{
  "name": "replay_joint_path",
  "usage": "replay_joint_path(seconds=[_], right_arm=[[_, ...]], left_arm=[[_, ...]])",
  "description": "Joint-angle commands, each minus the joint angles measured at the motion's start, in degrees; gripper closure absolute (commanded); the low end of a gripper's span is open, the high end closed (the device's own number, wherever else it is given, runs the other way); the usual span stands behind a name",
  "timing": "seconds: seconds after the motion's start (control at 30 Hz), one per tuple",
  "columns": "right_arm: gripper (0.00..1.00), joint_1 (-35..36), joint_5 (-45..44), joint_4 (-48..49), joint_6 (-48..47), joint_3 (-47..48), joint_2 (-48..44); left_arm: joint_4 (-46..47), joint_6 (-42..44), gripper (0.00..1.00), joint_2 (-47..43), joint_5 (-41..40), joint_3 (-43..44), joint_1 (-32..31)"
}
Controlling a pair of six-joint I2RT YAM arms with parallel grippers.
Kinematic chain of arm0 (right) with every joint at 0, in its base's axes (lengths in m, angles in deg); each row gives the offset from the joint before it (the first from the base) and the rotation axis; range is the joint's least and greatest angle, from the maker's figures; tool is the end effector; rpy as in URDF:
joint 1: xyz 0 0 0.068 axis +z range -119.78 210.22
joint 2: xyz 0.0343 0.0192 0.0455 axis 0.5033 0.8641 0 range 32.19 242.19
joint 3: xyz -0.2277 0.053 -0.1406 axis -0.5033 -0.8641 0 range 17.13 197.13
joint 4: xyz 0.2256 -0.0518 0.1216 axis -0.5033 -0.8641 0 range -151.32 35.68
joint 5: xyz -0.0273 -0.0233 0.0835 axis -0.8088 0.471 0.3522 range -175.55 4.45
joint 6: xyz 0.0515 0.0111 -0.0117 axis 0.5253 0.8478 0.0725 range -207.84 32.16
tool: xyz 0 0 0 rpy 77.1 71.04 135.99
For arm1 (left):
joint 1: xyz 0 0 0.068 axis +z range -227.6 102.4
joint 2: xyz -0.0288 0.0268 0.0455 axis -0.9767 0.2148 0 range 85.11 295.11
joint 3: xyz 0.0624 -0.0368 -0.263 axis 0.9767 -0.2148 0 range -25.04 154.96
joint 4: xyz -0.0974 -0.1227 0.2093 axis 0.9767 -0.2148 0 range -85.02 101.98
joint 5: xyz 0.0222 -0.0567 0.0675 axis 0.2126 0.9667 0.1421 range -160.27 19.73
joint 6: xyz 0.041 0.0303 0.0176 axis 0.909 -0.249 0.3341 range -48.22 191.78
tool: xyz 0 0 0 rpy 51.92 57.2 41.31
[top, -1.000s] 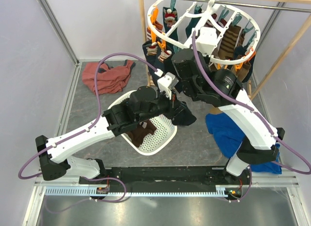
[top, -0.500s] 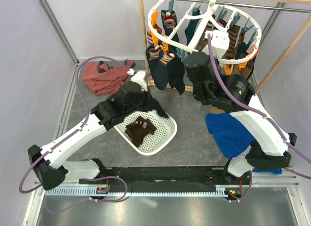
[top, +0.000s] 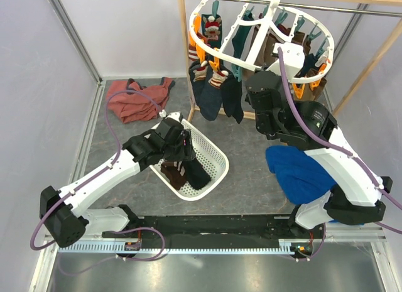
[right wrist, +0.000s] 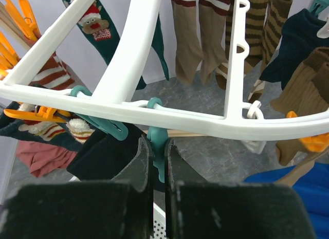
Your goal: Remove the socks clipped to the hanger
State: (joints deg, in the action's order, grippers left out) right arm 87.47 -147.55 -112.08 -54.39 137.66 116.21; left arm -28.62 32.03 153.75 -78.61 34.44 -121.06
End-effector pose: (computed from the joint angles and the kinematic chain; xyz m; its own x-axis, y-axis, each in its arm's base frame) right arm 0.1554 0.1834 0.5371 -0.1360 0.2671 -0.9540 0.1501 0.9574 0.2467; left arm 0.1819 -0.1655 0.2962 -0.8177 -0.0966 -0.5675 0.1168 0.9375 -0.3279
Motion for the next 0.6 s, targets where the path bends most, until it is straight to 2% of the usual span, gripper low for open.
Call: replay_joint_path(seconds=[0.0,0.17,0.23,0.57], right_arm=[[0.96,0.3,1.5,1.6,1.0,-1.3,-2.3],[0.95,0.2,2.1,3.0,1.3,-2.9,-3.7],[0.95,0.3,2.3,4.1,1.2,-3.8,-4.2],[0.95,0.2,3.1,4.9,1.4,-4.2,-4.5]], left_arm=[[4.9,3.7,0.31,-1.8,2.8,5.7,0.1],[15.7,11.4,0.28,-3.2,15.5,7.0,0.0],[21.2,13.4,0.19,-2.3,20.6,7.3,0.0],[31.5,17.2,0.17,6.1,24.4,15.6,-0.5]])
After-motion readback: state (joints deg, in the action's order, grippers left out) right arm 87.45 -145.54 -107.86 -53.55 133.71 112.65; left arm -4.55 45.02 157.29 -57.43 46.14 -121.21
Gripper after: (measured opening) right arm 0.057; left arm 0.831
